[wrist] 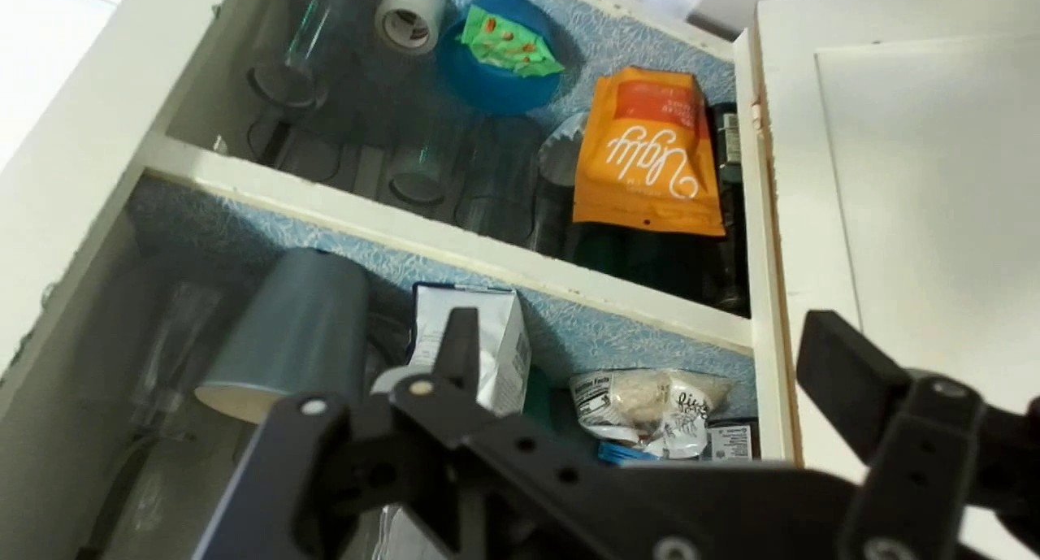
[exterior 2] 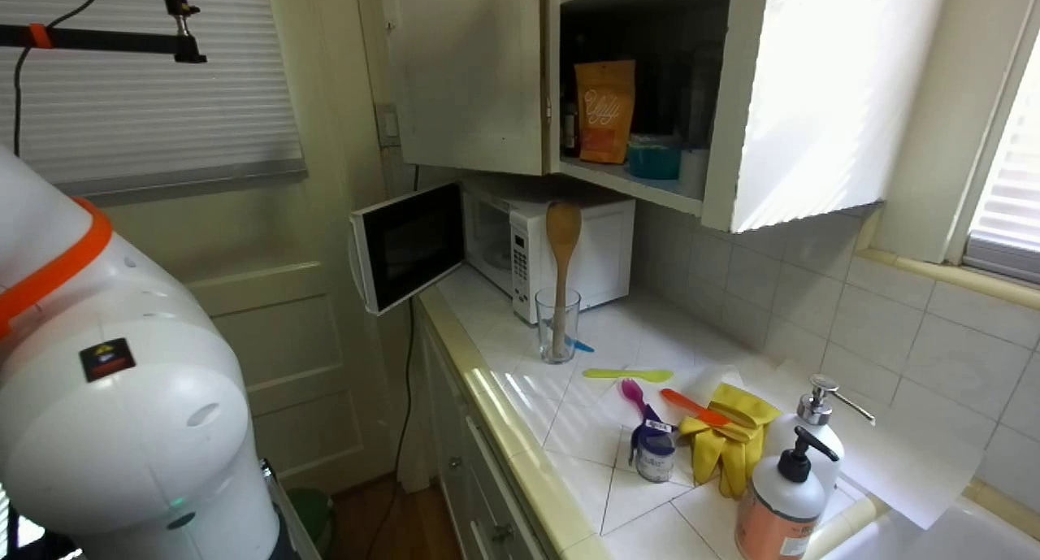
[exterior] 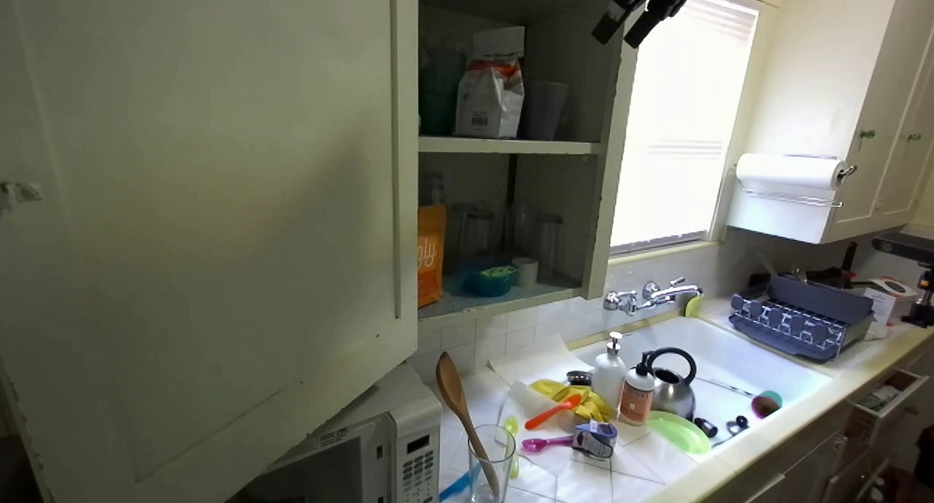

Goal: Put the white packet on the top shelf of the open upper cabinet.

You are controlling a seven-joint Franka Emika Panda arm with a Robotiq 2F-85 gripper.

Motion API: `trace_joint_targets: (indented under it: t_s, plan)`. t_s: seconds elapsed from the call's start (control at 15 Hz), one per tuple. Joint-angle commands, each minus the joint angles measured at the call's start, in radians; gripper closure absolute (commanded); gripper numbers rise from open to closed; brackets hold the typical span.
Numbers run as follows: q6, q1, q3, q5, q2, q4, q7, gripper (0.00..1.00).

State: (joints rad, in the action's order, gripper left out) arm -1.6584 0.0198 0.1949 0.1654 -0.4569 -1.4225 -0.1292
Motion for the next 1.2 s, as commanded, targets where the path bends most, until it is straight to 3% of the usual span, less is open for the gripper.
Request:
trace_joint_targets:
  t_s: [0.0,0.27,0.4,0.47,0.67,1.13]
  plan:
    - [0.027,0.025,-0.055,-0.097,-0.057,-0.096,-0.035,0.0]
    - [0.027,0.028,-0.123,-0.208,-0.111,-0.26,-0.024,0.0]
    - [0.032,0.018,-0.125,-0.22,-0.135,-0.331,-0.027,0.0]
    - [0.025,0.006,-0.111,-0.187,-0.067,-0.224,-0.018,0.0]
    - [0.024,0.005,-0.116,-0.196,-0.089,-0.288,-0.018,0.0]
    - [0.024,0.005,-0.115,-0.198,-0.111,-0.304,-0.017,0.0]
